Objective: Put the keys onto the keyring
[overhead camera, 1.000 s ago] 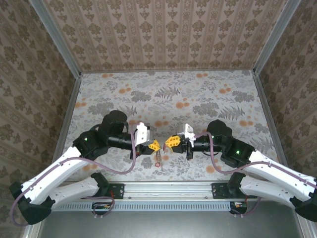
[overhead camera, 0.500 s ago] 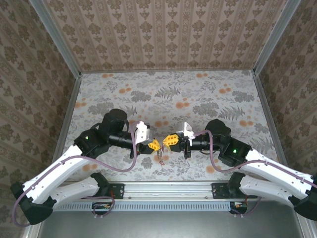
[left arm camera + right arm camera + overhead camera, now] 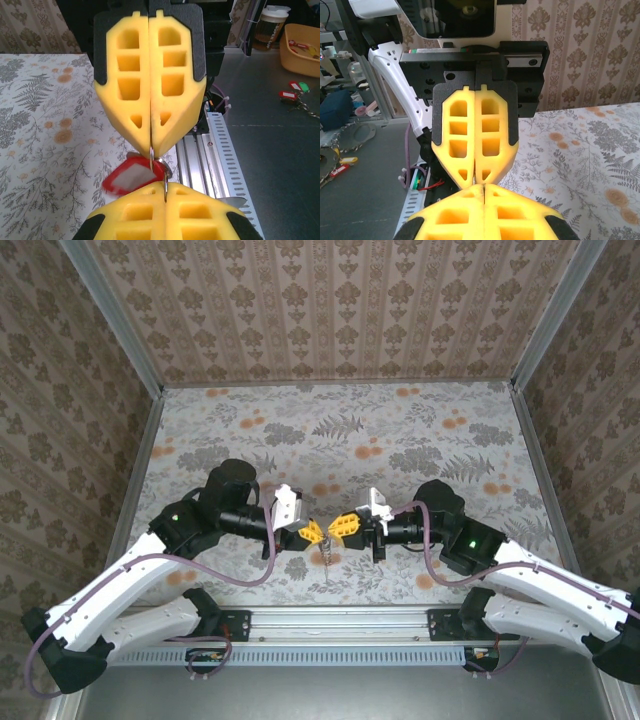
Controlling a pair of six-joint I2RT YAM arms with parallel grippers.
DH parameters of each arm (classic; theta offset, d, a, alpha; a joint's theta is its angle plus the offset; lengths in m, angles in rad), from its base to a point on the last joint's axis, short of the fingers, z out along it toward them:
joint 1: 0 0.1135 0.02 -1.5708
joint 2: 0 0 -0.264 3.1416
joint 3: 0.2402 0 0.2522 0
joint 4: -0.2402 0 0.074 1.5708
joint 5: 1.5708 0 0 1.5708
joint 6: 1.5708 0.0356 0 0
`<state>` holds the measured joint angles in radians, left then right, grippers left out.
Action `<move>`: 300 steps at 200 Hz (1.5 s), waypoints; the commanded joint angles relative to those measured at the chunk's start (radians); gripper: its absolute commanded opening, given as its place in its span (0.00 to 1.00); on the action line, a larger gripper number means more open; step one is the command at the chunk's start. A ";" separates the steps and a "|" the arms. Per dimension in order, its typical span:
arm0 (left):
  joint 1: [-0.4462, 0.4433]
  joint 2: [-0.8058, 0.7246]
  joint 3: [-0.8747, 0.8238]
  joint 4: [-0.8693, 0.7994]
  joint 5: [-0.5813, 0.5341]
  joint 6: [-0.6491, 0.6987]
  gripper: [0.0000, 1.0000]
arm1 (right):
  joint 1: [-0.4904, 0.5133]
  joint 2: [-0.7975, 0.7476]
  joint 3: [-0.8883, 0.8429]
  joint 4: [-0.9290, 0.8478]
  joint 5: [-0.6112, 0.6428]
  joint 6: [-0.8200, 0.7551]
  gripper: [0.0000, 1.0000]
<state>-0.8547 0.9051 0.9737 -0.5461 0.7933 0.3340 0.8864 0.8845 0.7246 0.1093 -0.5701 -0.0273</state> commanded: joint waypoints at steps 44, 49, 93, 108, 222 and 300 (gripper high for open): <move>0.009 -0.011 0.006 0.034 0.024 0.008 0.00 | 0.011 0.005 0.009 0.030 -0.054 0.007 0.00; 0.008 -0.012 0.006 0.033 0.024 0.007 0.00 | 0.011 0.002 0.009 0.029 -0.052 0.005 0.00; 0.009 -0.012 0.007 0.032 0.024 0.008 0.00 | 0.011 -0.018 0.010 0.017 -0.049 0.004 0.00; 0.009 -0.013 0.007 0.032 0.025 0.007 0.00 | 0.010 -0.023 0.006 0.018 -0.042 0.005 0.00; 0.007 -0.016 0.005 0.037 0.029 0.002 0.00 | 0.012 -0.014 -0.007 0.063 -0.026 0.018 0.00; 0.008 -0.019 0.006 0.037 0.029 0.002 0.00 | 0.012 -0.011 -0.014 0.065 -0.020 0.018 0.00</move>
<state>-0.8547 0.9012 0.9737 -0.5312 0.7933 0.3340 0.8917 0.8768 0.7242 0.1326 -0.5983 -0.0219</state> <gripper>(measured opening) 0.047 0.068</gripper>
